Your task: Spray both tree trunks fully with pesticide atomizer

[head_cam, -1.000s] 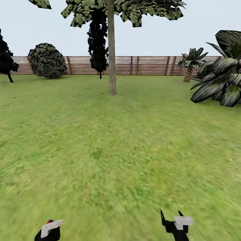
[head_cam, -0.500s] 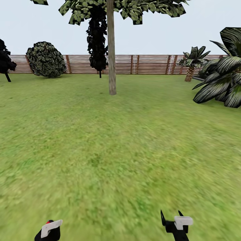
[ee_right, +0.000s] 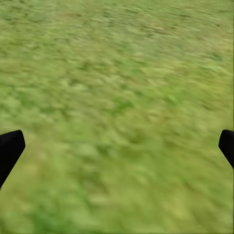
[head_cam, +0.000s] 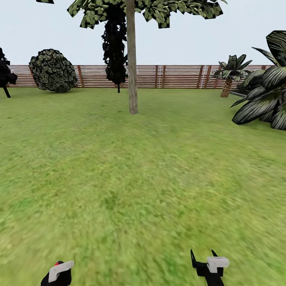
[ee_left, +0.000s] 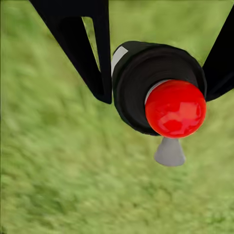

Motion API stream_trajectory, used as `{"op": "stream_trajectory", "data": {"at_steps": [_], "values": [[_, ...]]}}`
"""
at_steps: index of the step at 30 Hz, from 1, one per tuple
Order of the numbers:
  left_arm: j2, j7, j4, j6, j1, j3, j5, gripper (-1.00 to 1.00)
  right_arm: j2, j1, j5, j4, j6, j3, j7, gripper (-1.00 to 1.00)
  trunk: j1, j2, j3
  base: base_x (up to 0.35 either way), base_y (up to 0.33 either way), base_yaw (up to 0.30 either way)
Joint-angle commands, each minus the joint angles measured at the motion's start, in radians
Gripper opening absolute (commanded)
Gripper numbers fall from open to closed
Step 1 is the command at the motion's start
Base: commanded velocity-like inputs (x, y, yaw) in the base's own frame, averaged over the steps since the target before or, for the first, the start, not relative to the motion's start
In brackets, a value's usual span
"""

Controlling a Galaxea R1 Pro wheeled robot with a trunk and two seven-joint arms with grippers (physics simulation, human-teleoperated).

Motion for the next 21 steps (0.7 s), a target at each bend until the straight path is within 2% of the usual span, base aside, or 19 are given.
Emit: {"op": "stream_trajectory", "data": {"at_steps": [1, 21], "values": [[0.000, -0.001, 0.001, -0.003, -0.001, -0.003, 0.009, -1.00, 0.000, -0.001, 0.007, 0.001, -0.003, -0.007, 0.000, 1.00, 0.000, 0.000, -0.001, 0.339, 0.000, 0.000], [0.000, -0.001, 0.001, -0.003, -0.001, -0.003, 0.009, -1.00, 0.000, -0.001, 0.007, 0.001, -0.003, -0.007, 0.000, 1.00, 0.000, 0.000, -0.001, 0.339, 0.000, 0.000]]}}
